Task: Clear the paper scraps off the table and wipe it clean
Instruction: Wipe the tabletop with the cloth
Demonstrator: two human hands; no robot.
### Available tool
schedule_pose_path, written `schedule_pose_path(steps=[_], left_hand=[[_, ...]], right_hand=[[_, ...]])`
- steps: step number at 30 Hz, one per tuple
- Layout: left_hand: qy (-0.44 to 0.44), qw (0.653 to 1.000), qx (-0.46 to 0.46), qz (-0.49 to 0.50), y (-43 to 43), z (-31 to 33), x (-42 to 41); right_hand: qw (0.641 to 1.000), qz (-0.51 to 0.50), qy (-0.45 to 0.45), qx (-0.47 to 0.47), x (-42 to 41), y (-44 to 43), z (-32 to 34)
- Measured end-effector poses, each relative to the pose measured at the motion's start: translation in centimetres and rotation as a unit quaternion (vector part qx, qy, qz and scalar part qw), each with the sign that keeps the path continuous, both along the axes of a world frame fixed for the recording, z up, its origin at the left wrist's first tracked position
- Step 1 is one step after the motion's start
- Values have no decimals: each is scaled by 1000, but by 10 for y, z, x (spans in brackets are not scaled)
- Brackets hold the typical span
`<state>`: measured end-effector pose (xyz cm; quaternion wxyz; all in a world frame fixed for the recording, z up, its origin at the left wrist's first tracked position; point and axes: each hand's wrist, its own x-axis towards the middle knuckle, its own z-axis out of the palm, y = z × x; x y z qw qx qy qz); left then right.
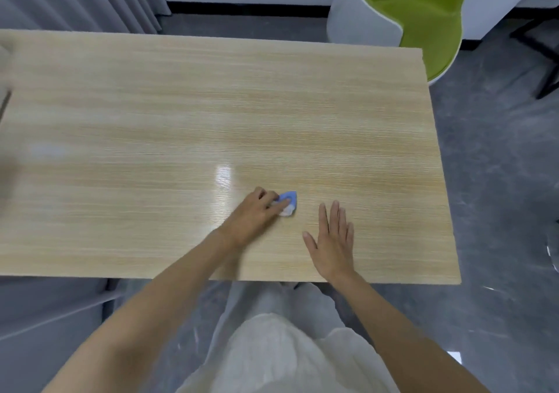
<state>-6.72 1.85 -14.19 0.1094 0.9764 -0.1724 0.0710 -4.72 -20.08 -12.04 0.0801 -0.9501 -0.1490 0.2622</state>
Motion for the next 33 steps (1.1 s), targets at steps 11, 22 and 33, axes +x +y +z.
schedule_pose_path(steps=[11, 22, 33], left_hand=[[27, 984, -100, 145, -46, 0, -37], [18, 856, -178, 485, -17, 15, -43], [36, 835, -122, 535, 25, 25, -44]], right_hand=[[1000, 3, 20, 0, -3, 4, -3], [1000, 10, -7, -9, -5, 1, -4], [999, -20, -26, -11, -28, -35, -1]])
